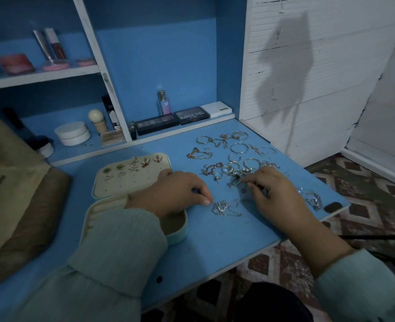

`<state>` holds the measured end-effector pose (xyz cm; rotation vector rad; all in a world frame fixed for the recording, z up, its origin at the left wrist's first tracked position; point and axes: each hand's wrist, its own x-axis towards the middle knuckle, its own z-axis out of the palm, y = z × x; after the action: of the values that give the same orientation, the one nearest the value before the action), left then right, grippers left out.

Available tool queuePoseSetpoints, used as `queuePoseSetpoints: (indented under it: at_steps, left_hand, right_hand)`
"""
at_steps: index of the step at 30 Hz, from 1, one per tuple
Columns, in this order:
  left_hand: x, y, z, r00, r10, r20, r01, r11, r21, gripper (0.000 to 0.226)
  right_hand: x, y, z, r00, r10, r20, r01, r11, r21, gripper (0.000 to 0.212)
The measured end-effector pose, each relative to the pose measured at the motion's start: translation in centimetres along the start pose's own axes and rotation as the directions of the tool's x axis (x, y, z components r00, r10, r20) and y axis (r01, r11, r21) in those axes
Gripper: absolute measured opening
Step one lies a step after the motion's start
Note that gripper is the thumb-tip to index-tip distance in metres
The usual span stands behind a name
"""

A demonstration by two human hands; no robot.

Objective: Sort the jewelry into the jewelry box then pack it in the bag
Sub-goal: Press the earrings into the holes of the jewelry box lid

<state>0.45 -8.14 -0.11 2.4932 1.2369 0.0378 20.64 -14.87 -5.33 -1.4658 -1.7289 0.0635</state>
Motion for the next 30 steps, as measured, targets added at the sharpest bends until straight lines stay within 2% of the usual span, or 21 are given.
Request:
queuePoseSetpoints:
  at_steps: [5,9,19,25,28,30]
  left_hand:
    - [-0.43,0.15,0.34,0.991,-0.05,-0.126,0.027,0.984,-0.175,0.015]
    - [-0.45,0.38,0.44,0.983,-0.048,-0.18,0.015,0.984,-0.178,0.017]
    - [-0.48,0.37,0.8,0.97,-0.001,-0.244,-0.003,1.0,-0.014,0.008]
    - [-0.49,0.22,0.93,0.977,0.009,-0.211,-0.002,1.0,0.031,0.015]
    - [-0.48,0.32,1.04,0.982,-0.013,-0.19,0.017,1.0,0.02,0.014]
    - [-0.49,0.39,1.03,0.984,-0.027,-0.174,0.031,0.999,0.022,0.013]
  right_hand:
    - [0.04,0.07,-0.17,0.991,0.078,-0.105,-0.077,0.997,0.007,0.019]
    - [-0.05,-0.04,-0.34,0.984,0.127,-0.125,-0.126,0.992,0.01,0.019]
    - [-0.11,-0.3,-0.23,0.992,0.06,0.11,-0.061,0.998,0.009,0.019]
    - [-0.07,-0.38,-0.05,0.989,-0.074,0.129,0.068,0.996,0.051,0.012]
    - [-0.08,-0.54,-0.15,0.98,-0.127,0.151,0.117,0.99,0.073,0.017]
    - [-0.19,-0.63,-0.23,0.96,-0.182,0.215,0.169,0.983,0.076,0.022]
